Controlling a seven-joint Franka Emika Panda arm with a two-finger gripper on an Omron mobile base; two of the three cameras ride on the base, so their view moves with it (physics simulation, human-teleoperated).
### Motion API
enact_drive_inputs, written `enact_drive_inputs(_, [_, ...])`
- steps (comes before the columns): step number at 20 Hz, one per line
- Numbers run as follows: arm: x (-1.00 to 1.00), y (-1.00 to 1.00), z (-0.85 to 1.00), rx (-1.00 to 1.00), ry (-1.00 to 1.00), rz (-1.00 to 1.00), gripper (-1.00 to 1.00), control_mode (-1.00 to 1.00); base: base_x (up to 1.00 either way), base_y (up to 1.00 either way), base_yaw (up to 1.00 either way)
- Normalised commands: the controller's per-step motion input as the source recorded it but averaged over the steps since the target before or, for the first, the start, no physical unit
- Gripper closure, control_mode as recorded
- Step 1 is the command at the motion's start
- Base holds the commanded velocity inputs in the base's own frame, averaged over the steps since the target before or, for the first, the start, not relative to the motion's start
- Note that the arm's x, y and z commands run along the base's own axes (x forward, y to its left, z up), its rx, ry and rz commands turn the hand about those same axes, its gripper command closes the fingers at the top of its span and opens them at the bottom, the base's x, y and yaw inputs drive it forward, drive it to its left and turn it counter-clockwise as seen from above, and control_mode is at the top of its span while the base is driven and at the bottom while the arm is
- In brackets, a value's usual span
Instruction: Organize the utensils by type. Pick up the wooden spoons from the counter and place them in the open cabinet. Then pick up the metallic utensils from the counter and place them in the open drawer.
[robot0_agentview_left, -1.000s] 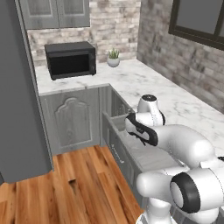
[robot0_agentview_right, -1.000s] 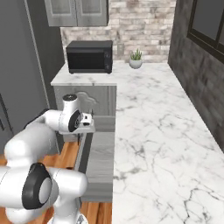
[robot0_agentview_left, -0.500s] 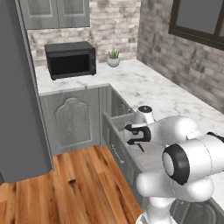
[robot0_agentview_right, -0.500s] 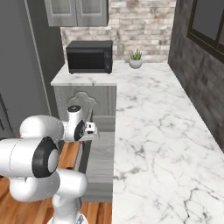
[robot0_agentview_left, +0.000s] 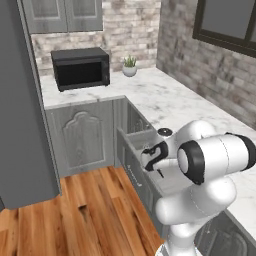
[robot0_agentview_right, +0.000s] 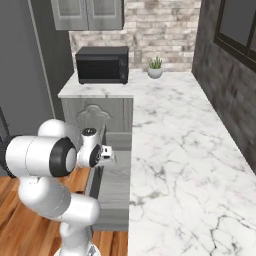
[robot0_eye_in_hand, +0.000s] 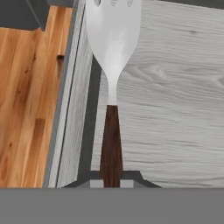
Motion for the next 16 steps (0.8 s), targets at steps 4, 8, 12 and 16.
enact_drive_inputs(4, [0.11, 0.00, -0.37, 0.00, 0.01, 0.00, 1.00, -1.00, 0.00, 0.00, 0.00])
enact_drive_inputs(8, [0.12, -0.03, -0.39, 0.00, 0.03, 0.00, 1.00, -1.00, 0.00, 0.00, 0.00])
enact_drive_inputs(12, [0.08, -0.01, -0.38, 0.00, 0.05, 0.00, 1.00, -1.00, 0.00, 0.00, 0.00])
enact_drive_inputs(16, [0.00, 0.07, -0.44, 0.00, 0.07, 0.00, 1.00, -1.00, 0.00, 0.00, 0.00])
